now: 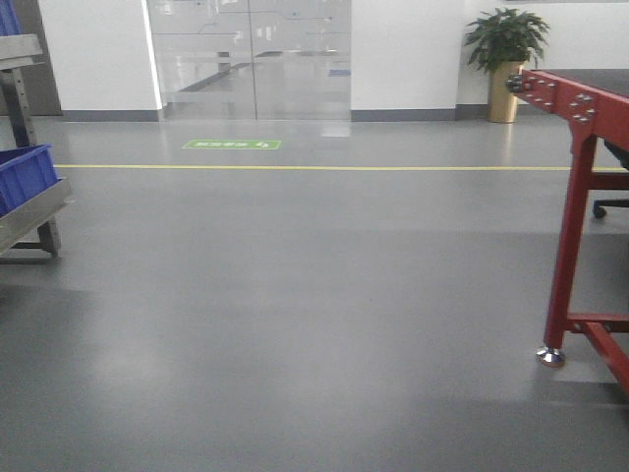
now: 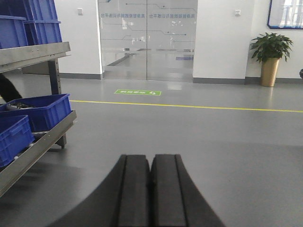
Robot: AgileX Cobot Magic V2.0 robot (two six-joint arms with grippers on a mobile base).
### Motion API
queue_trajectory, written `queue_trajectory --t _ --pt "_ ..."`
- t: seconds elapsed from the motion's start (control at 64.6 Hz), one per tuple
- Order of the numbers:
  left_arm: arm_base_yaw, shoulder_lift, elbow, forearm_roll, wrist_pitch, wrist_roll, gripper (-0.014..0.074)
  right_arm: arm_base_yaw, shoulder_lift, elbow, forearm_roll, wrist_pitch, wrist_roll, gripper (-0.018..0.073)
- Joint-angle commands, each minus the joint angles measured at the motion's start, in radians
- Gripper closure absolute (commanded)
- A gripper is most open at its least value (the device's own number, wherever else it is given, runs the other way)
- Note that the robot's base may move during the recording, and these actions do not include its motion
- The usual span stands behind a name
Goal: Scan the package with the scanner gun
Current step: 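Drive the base forward and turn toward the red-framed table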
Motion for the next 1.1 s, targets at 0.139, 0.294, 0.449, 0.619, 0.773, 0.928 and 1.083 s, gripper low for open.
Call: queue_trajectory --t 0.139,0.294,0.449,0.619,0.773,0.928,1.083 --pt "-0.005 -0.005 -0.003 0.0 -0.018 -0.001 0.0707 0.001 -0.002 0.0 0.002 -0.024 0.0 0.0713" --pt "-0.005 -0.005 -0.003 0.0 -0.018 -0.001 0.0707 0.001 -0.002 0.0 0.002 -0.024 0.0 0.0713" --pt "-0.005 -0.005 -0.003 0.0 -0.018 -0.001 0.0707 0.001 -0.002 0.0 0.002 -0.024 0.0 0.0713" --pt "-0.005 -0.005 -0.003 0.0 -0.018 -0.001 0.0707 0.001 -0.002 0.0 0.002 -0.024 0.0 0.0713" --pt "-0.005 -0.005 -0.003 0.0 -0.018 -0.001 0.0707 -0.001 -0.002 0.0 0.002 -0.024 0.0 0.0713" --pt "-0.005 -0.005 -0.003 0.0 -0.018 -0.001 0.0707 -0.001 -0.002 0.0 0.002 -0.024 0.0 0.0713" --pt "-0.005 -0.005 -0.003 0.0 -0.018 -0.001 0.0707 -0.001 -0.002 0.0 0.002 -0.024 0.0 0.0713"
